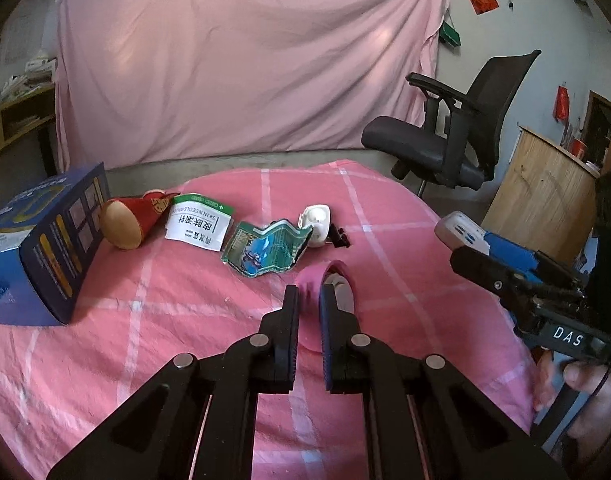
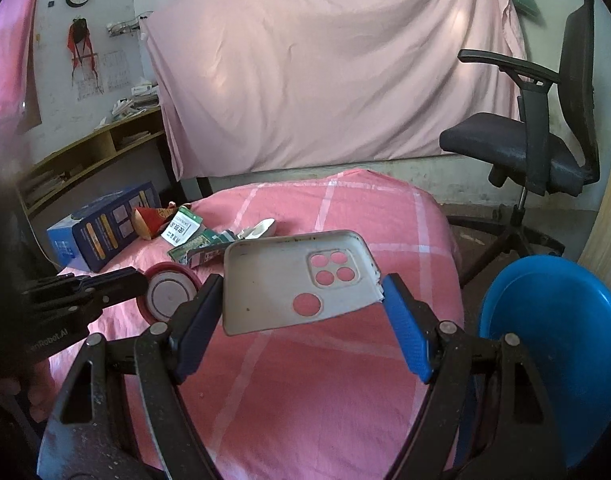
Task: Collect trash
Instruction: 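Close right tool on the white perforated case and lift it, then carry the white case in the right tool over the blue basin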
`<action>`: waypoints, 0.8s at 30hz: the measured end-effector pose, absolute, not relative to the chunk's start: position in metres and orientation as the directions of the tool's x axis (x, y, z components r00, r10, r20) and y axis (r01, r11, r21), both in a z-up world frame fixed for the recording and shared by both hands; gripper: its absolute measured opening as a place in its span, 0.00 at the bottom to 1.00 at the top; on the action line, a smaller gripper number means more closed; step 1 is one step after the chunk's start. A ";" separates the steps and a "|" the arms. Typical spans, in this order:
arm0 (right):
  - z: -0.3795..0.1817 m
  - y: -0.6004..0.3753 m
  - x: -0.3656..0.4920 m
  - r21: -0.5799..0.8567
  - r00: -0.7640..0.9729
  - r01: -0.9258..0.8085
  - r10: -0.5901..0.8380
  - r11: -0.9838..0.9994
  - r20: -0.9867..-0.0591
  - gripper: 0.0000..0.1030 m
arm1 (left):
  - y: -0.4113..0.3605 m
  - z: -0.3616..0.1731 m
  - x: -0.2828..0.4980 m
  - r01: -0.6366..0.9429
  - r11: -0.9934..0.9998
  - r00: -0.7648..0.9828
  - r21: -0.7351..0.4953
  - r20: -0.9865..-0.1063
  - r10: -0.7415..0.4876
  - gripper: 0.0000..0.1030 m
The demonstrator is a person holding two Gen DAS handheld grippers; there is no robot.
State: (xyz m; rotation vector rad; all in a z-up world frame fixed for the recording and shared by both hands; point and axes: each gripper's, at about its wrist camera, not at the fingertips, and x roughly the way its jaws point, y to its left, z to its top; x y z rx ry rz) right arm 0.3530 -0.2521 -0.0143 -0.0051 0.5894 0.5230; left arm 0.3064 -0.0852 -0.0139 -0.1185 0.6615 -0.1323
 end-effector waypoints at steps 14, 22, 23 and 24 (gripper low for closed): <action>0.004 -0.275 0.330 0.117 0.792 -0.453 0.459 0.884 -0.401 0.97 | -0.095 0.007 0.301 0.109 0.989 0.847 -0.096 -0.513 -0.143 0.06; 0.027 -0.303 0.312 0.135 0.876 -0.405 0.426 0.904 -0.227 0.97 | -0.114 0.040 0.303 0.176 0.982 0.895 -0.072 -0.404 -0.190 0.06; 0.029 -0.306 0.311 0.131 0.886 -0.391 0.411 0.911 -0.215 0.97 | -0.118 0.043 0.304 0.188 0.980 0.896 -0.070 -0.396 -0.200 0.06; 0.031 -0.309 0.308 0.120 0.900 -0.369 0.386 0.922 -0.201 0.97 | -0.122 0.047 0.306 0.198 0.978 0.898 -0.065 -0.388 -0.208 0.06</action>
